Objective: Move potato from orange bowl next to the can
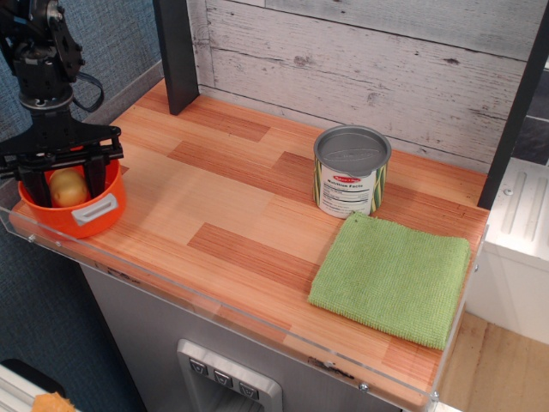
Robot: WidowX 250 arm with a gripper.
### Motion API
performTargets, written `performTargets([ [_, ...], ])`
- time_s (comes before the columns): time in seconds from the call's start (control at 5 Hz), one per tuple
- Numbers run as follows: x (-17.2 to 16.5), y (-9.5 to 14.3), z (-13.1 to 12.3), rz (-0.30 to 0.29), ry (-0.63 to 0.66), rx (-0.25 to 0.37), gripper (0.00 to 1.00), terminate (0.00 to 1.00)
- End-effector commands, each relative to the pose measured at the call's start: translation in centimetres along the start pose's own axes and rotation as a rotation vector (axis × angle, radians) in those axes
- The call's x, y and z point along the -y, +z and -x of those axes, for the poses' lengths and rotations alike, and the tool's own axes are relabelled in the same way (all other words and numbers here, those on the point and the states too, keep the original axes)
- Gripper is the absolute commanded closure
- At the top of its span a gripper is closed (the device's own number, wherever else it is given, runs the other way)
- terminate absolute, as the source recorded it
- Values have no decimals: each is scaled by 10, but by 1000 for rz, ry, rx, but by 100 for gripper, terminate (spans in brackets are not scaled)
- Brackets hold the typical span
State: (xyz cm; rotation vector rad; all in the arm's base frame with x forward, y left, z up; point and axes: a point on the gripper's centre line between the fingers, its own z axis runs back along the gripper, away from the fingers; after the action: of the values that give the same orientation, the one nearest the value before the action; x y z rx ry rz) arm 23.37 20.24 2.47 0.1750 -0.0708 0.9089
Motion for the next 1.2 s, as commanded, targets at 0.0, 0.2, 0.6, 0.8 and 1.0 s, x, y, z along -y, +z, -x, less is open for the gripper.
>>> performTargets([
  [0.0, -5, 24, -1, 24, 14, 56, 100, 0],
  [0.2, -8, 39, -4, 41, 35, 73, 100, 0],
  [0.6, -11, 72, -1, 84, 72, 125, 100, 0],
  [0.8, -3, 87, 3, 125, 46, 132, 100, 0],
  [1.0, 24, 97, -4, 179, -22, 123, 100, 0],
])
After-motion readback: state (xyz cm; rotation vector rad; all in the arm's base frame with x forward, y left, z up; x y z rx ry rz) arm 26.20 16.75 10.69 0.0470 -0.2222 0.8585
